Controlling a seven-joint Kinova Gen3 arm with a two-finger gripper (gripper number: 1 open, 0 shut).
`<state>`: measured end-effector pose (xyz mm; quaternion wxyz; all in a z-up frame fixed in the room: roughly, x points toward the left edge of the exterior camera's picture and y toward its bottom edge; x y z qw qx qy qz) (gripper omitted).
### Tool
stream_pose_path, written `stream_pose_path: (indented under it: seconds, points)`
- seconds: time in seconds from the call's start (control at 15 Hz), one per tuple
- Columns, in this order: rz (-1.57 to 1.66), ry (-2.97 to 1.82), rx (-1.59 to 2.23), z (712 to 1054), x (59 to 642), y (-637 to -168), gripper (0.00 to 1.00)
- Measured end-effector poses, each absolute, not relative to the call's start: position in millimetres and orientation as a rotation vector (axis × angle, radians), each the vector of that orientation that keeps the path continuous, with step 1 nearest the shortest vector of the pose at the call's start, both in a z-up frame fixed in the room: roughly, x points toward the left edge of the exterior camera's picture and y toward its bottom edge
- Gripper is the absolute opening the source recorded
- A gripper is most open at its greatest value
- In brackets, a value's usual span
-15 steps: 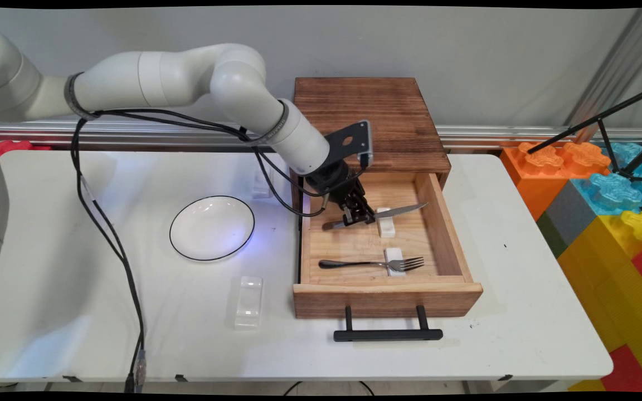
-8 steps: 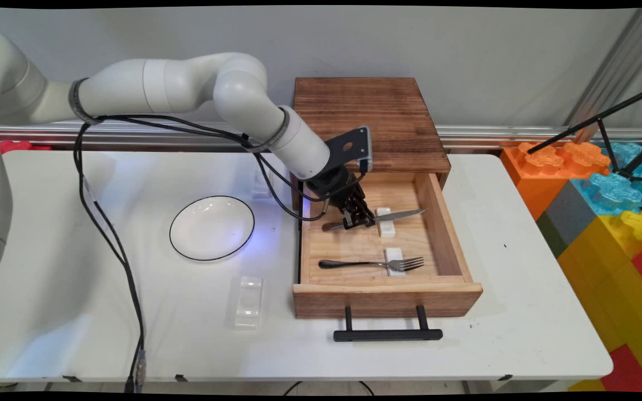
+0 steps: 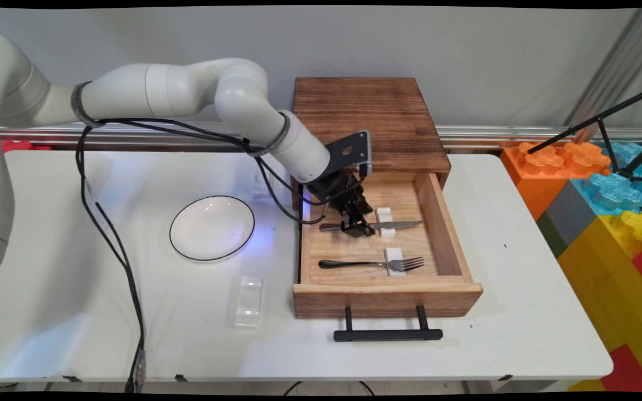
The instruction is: Place the picked object into the drawer
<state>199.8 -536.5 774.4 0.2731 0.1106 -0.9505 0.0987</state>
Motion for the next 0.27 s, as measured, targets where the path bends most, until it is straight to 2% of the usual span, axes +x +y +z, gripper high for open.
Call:
stream_pose_path:
  seconds: [0.27]
  points:
    - [0.268,-2.556,0.292,775.9,199.2,-535.3,1.00]
